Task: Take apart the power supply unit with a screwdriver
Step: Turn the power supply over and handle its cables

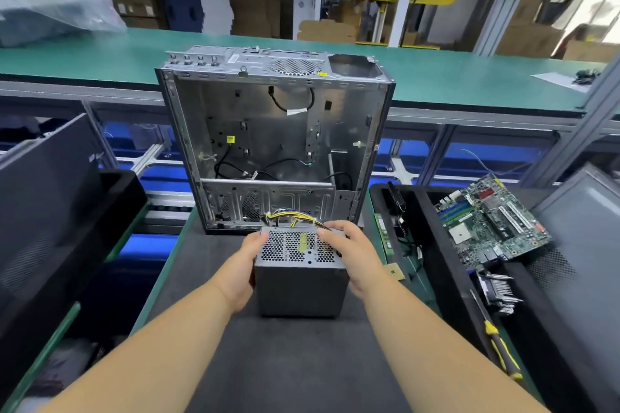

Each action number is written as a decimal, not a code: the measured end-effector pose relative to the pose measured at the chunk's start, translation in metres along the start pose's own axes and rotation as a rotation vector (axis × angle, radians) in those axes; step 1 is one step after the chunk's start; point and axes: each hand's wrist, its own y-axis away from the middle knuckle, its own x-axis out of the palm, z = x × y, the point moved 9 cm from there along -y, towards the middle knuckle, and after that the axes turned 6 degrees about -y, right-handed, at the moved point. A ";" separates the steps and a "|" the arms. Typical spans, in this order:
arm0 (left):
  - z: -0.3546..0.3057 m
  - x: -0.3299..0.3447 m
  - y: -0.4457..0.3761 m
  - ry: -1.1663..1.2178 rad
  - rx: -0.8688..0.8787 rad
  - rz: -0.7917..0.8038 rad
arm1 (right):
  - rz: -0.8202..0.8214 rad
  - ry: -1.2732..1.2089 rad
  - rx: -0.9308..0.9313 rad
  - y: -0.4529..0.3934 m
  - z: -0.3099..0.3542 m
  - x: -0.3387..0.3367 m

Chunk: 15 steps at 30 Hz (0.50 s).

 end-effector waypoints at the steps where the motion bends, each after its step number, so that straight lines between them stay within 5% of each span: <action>1: 0.002 0.001 -0.001 -0.024 0.002 -0.002 | -0.003 -0.057 0.041 0.001 -0.005 0.003; 5: -0.003 -0.001 0.001 -0.076 -0.067 -0.090 | -0.049 -0.119 0.184 -0.004 -0.011 0.002; 10: -0.003 0.001 0.015 -0.057 -0.310 0.031 | -0.103 -0.287 0.498 0.000 -0.035 0.009; 15: 0.007 -0.015 0.012 -0.066 -0.364 -0.007 | -0.115 -0.312 0.489 -0.005 -0.041 0.021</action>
